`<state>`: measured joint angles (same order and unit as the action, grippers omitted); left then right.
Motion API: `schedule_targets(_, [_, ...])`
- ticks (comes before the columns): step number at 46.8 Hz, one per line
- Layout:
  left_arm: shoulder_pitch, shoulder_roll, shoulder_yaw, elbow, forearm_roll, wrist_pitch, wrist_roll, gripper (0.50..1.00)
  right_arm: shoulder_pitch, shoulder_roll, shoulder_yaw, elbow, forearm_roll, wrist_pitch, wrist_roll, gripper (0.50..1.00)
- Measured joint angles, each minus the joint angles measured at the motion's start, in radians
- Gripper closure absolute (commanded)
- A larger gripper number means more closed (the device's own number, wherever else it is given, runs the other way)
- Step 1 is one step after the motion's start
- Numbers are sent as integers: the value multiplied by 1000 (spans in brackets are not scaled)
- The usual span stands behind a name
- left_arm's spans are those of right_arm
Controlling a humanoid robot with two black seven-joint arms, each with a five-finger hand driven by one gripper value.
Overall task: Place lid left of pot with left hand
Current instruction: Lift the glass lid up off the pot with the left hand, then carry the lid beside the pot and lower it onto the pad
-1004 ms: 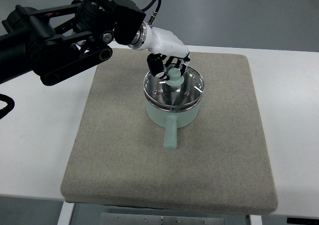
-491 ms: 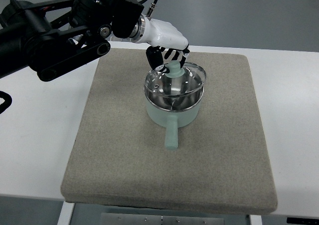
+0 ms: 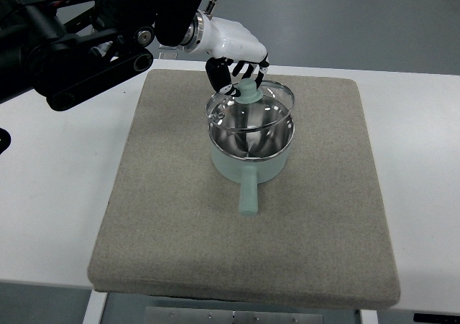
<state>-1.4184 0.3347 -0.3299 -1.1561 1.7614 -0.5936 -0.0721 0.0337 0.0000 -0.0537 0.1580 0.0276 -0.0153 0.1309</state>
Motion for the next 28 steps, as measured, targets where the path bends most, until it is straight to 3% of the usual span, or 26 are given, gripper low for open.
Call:
schedule_targets(16, [-13, 3, -1, -8, -1, 2, 0, 1000, 0, 0, 0, 0, 0, 0, 0, 576])
schedule_targets(28, [-13, 110, -5, -46, -4, 5, -1, 1000, 0, 0, 0, 0, 0, 0, 1, 576])
